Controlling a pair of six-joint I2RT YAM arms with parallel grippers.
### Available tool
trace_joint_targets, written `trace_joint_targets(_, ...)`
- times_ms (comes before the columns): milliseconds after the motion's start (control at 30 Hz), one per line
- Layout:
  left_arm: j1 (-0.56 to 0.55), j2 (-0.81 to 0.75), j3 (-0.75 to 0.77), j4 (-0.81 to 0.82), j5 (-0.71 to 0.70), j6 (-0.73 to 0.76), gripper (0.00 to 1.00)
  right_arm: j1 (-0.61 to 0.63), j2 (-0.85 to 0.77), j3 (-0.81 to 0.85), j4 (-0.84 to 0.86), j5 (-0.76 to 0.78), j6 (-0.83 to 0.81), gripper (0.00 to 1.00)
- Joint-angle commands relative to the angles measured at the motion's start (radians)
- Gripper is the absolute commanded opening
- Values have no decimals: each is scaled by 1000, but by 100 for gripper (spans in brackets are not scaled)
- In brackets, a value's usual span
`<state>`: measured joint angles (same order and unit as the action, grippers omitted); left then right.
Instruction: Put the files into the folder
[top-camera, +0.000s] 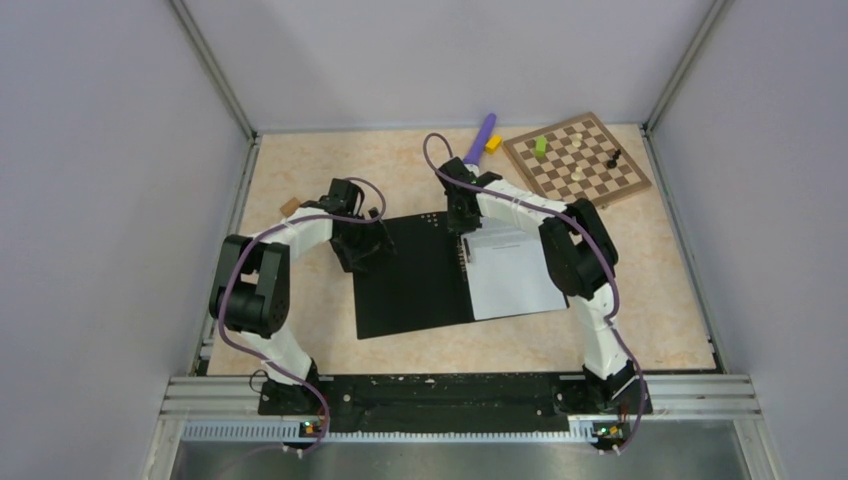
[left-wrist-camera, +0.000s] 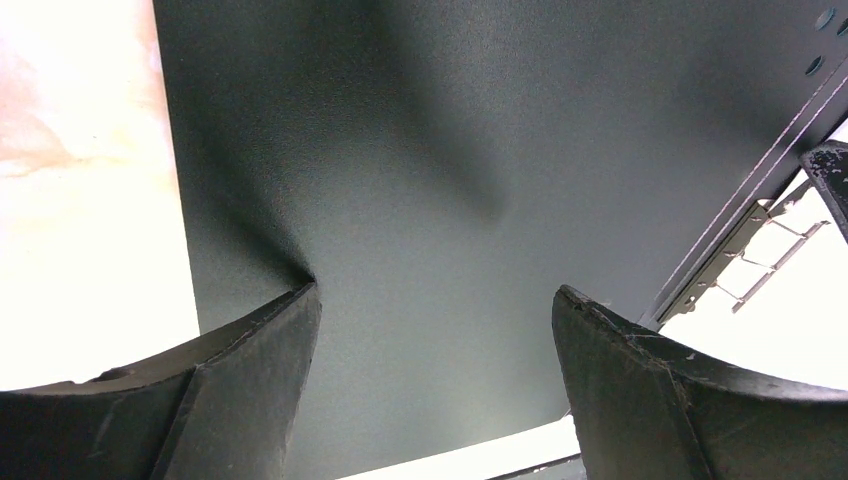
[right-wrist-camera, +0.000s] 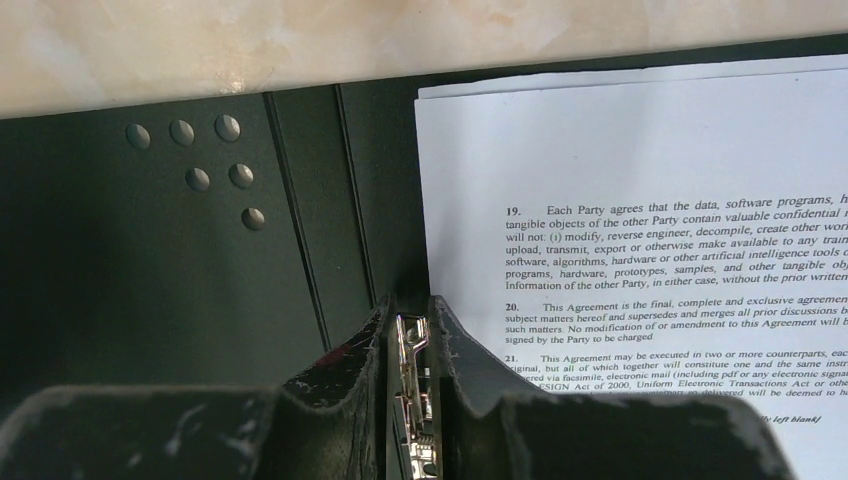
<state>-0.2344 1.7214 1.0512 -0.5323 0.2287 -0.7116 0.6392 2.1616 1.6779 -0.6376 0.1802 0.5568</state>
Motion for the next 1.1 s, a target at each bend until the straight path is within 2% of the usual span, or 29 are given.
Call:
trace_joint_targets(0,-6,57,-29,46,18,-2,91,2,-7,47,24,3,-13,13)
trace_joint_targets(233,-6,63,-34,53,18,2,91,18,-56,23,43,29,-21,13)
trace_joint_targets(700,-6,83,-42,67,32,1,91,30,-223,-161,181,14,-32,13)
trace_joint_targets(1067,-6,83,-53,68,33,-3,91,42,-299,-246,203,2,-37,14)
